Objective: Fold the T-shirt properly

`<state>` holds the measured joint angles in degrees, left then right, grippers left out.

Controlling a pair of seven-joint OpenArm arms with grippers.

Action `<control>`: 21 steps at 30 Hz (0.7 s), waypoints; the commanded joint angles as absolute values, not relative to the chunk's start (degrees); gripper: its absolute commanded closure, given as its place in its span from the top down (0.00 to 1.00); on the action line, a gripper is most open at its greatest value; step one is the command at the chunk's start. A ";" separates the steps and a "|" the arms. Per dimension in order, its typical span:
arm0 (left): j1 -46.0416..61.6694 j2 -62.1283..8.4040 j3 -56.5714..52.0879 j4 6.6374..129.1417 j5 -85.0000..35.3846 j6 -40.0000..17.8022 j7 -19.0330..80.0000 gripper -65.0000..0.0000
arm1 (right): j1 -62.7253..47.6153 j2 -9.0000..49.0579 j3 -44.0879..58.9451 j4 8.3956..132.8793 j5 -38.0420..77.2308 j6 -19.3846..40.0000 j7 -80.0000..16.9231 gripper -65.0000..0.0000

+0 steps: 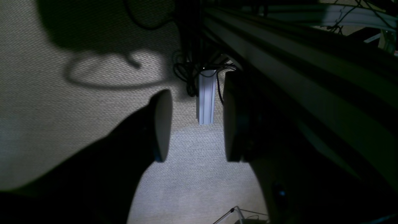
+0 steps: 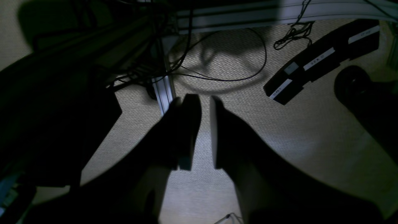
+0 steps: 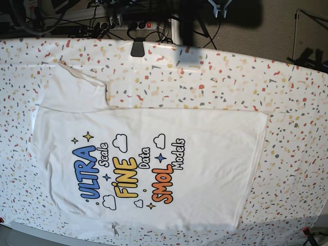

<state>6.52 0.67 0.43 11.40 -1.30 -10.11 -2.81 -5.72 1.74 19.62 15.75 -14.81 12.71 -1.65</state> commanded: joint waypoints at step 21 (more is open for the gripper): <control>6.66 0.80 0.40 11.66 -1.48 -10.48 -4.47 0.41 | -5.74 1.91 19.73 16.01 -14.59 13.10 -2.44 0.16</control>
